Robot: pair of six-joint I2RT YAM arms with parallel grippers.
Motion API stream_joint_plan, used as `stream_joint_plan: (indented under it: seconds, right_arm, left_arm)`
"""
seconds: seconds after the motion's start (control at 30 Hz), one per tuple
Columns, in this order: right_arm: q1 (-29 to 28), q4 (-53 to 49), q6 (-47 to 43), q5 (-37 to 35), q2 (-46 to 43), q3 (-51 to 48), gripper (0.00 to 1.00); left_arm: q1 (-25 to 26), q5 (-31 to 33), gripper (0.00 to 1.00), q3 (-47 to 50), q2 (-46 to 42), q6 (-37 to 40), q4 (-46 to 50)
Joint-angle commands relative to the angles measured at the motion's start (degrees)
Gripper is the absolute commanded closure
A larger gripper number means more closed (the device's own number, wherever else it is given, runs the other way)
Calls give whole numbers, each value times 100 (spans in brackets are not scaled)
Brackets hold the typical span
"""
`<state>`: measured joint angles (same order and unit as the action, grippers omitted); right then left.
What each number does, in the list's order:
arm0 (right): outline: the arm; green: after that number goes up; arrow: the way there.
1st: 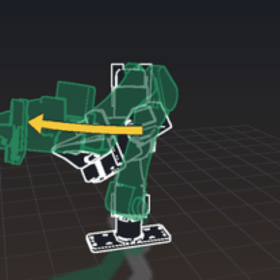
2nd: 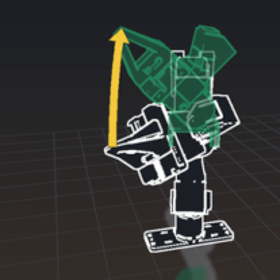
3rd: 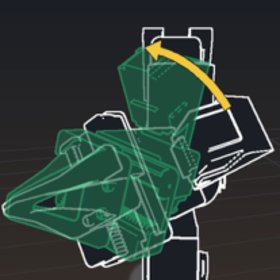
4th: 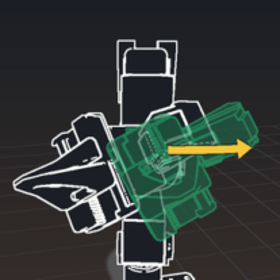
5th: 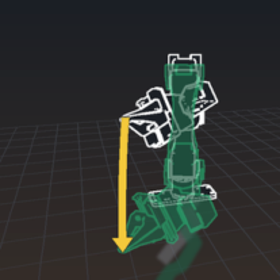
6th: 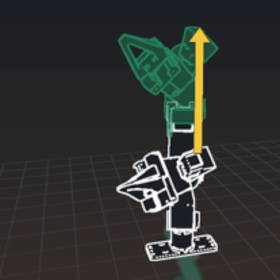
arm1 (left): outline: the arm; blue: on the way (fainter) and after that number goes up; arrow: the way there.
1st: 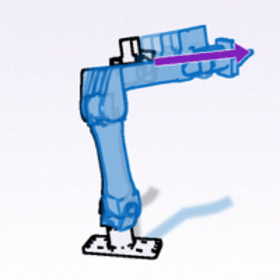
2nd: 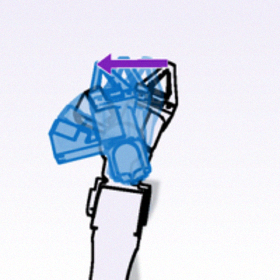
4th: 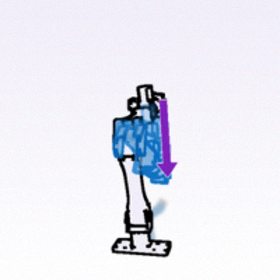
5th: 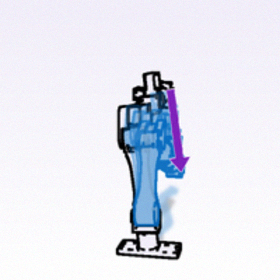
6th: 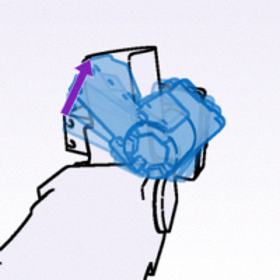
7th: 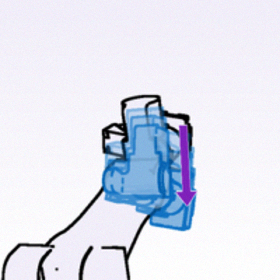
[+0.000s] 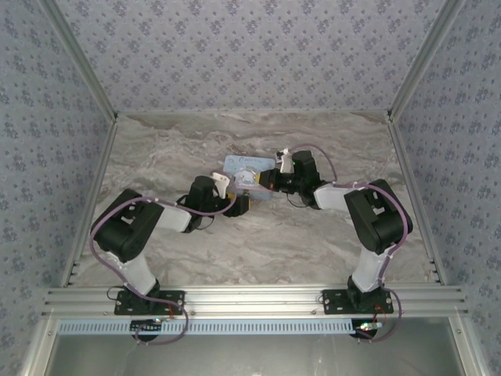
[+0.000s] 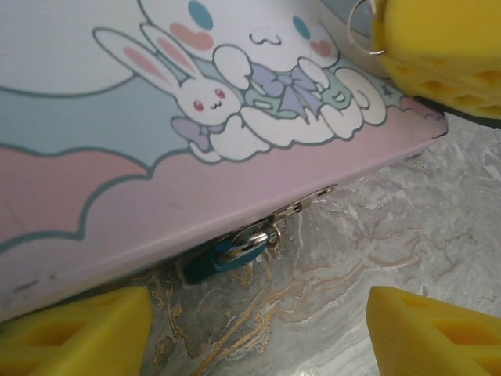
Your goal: Unlock a padlock with a key
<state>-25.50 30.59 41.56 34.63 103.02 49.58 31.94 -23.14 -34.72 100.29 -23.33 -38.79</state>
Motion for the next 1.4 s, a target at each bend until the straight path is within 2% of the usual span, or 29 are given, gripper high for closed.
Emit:
stream_joint_plan:
  seconds: [0.0, 0.33, 0.73, 1.07, 1.37]
  right_arm:
    - [-34, -254, 2, -228, 104, 95, 99]
    - [-66, -247, -19, -308, 121, 69, 99]
    - [-93, -205, 12, -326, 148, 69, 99]
    - [-93, -167, 47, -308, 148, 60, 99]
    - [-108, -144, 64, -286, 113, 52, 99]
  left_arm:
    - [32, -143, 29, -213, 210, 139, -532]
    - [45, -337, 35, -308, 739, 42, -923]
    - [204, -498, 46, -633, 1122, -258, -861]
    - [228, -89, 54, -815, 1237, -724, -827]
    - [225, 2, 59, -947, 1281, -1174, -842]
